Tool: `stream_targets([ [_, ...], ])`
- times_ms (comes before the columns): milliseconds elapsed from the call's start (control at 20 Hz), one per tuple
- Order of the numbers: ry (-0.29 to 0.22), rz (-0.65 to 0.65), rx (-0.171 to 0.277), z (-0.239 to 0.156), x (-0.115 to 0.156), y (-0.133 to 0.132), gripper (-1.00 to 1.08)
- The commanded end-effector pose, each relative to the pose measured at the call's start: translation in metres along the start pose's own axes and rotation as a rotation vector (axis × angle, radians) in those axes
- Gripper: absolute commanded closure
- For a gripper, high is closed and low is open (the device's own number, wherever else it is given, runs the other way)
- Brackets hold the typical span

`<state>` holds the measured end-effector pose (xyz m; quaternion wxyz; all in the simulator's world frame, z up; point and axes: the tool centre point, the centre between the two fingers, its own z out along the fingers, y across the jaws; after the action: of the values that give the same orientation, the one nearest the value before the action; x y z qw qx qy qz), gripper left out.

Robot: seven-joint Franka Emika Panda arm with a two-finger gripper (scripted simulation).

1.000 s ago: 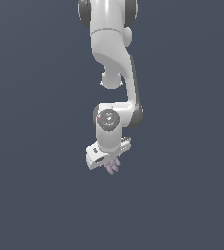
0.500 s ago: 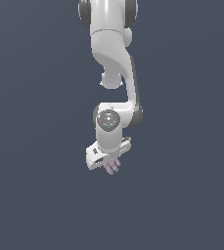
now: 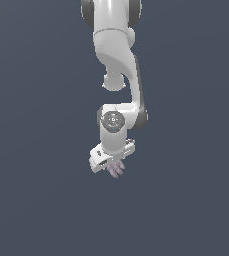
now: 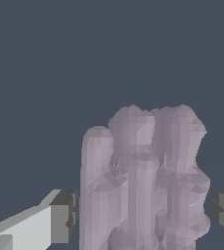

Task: Pick up the object and move it to a goal position.

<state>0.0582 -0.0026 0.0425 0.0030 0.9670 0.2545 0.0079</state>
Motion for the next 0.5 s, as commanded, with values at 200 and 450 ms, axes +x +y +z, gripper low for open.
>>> stream_targets([
  [200, -0.001, -0.001, 0.001, -0.002, -0.006, -0.027, 1.08],
  [450, -0.003, -0.001, 0.002, -0.004, -0.014, -0.063, 1.08],
])
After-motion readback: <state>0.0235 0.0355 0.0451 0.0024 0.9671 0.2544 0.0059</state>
